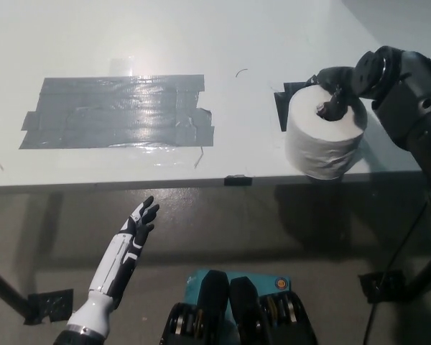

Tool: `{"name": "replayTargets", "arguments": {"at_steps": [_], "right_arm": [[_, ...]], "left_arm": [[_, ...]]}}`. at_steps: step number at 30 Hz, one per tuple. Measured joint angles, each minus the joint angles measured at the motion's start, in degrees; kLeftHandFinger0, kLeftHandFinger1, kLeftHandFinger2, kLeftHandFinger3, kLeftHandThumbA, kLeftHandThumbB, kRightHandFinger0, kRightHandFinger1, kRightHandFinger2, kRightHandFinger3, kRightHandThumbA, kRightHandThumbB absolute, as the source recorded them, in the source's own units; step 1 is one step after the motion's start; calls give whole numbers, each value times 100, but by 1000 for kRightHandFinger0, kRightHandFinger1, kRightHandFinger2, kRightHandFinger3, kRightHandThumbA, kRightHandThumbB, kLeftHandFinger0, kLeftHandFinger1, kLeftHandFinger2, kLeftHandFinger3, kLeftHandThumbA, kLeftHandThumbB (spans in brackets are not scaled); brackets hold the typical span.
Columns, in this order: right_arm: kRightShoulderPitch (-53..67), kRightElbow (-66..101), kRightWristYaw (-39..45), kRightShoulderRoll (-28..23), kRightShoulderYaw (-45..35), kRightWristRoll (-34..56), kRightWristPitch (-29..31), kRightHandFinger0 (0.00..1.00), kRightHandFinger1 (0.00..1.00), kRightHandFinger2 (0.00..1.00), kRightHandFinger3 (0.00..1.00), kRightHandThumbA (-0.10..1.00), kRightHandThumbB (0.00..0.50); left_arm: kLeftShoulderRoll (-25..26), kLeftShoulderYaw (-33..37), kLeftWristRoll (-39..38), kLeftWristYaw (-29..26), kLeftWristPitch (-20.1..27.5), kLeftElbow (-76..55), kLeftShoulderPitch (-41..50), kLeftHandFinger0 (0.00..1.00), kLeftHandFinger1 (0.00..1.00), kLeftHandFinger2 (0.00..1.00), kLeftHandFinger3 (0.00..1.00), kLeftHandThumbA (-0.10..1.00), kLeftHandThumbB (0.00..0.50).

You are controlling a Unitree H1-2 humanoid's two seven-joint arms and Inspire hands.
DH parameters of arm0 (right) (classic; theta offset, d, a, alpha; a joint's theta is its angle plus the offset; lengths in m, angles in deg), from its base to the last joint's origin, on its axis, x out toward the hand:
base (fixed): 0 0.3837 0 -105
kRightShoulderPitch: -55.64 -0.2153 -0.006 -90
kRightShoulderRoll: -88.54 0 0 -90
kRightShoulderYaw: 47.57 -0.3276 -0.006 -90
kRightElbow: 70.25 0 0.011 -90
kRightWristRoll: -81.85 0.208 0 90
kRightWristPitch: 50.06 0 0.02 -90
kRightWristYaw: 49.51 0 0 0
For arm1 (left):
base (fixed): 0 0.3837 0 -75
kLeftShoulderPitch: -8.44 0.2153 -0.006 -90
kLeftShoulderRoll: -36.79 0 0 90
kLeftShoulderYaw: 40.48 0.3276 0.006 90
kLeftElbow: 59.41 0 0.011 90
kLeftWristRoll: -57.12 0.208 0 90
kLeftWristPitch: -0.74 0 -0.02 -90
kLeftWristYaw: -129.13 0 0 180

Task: A toilet paper roll is kept on the black spot on the desk infront of the robot and the robot inserts its right thumb into the hole in the centre to grab the roll. Then it passes the roll to a person.

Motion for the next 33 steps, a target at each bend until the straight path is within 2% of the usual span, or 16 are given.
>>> {"name": "replayTargets", "arguments": {"at_steps": [4, 7, 8, 9, 10, 12, 13, 14, 18, 21, 24, 25, 26, 27, 28, 33], "right_arm": [[-5, -32, -39, 14, -1, -12, 5, 1000, 1000, 1000, 1000, 907, 397], [-5, -56, -67, 23, -3, -17, 3, 1000, 1000, 1000, 1000, 603, 319], [-5, -68, -76, 28, -9, -14, -5, 741, 770, 820, 1000, 231, 275], [-5, -90, -90, 36, -19, -10, -22, 219, 304, 459, 898, -34, 252], [-5, -101, -102, 42, -24, -7, -37, 9, 103, 317, 787, -97, 223], [-1, -121, -153, 56, -24, -10, -71, 0, 209, 428, 770, -100, 194], [5, -121, -168, 60, -24, -13, -74, 39, 288, 497, 872, -100, 188], [15, -121, -193, 65, -24, -14, -77, 49, 340, 512, 584, -100, 189], [83, -115, -366, 60, -73, -1, -59, 55, 530, 751, 415, -100, 170], [170, -102, -540, 12, -477, 126, -62, 22, 552, 802, 219, -100, 230], [309, -90, -694, -98, -1139, 395, -75, 5, 540, 925, 392, -100, 211], [358, -84, -720, -141, -1363, 499, -75, 1, 519, 952, 600, -100, 208], [410, -73, -735, -183, -1586, 602, -71, 0, 519, 956, 701, -100, 209], [448, -70, -740, -209, -1750, 679, -72, 34, 590, 987, 938, -100, 202], [527, -66, -746, -252, -2020, 802, -79, 26, 574, 942, 1000, -100, 191], [909, -50, -735, -354, -3217, 1413, -83, 0, 438, 914, 1000, -100, 164]], "left_arm": [[2, 1, 19, 6, -1, 0, -45, 1000, 1000, 1000, 1000, 1000, 143], [1, 0, 17, 11, -2, 0, -77, 1000, 1000, 1000, 1000, 1000, 144], [2, 0, 17, 11, -2, 0, -84, 1000, 1000, 1000, 1000, 1000, 145], [1, 0, 16, 12, -2, 0, -86, 1000, 1000, 1000, 1000, 1000, 147], [1, 0, 15, 13, -2, 0, -86, 1000, 1000, 1000, 1000, 1000, 148], [1, 0, 14, 20, -3, 0, -87, 1000, 1000, 1000, 1000, 1000, 150], [1, 0, 14, 22, -4, 0, -89, 1000, 1000, 1000, 1000, 1000, 150], [2, 0, 14, 24, -4, 0, -90, 1000, 1000, 1000, 1000, 1000, 148], [2, -1, 15, 25, -4, 0, -95, 1000, 1000, 1000, 1000, 1000, 160], [0, -1, 14, 25, -3, 5, -105, 1000, 1000, 1000, 1000, 1000, 154], [1, -5, 15, 24, -2, 20, -154, 1000, 1000, 1000, 1000, 1000, 152], [1, -5, 15, 24, -2, 25, -172, 1000, 1000, 1000, 1000, 1000, 152], [1, -6, 15, 24, -2, 30, -186, 1000, 1000, 1000, 1000, 1000, 152], [1, -7, 15, 23, -2, 35, -192, 1000, 1000, 1000, 1000, 1000, 150], [0, -7, 15, 23, -2, 48, -202, 1000, 1000, 1000, 1000, 1000, 153], [-1, -7, 15, 22, -8, 130, -202, 1000, 1000, 1000, 1000, 1000, 146]]}}
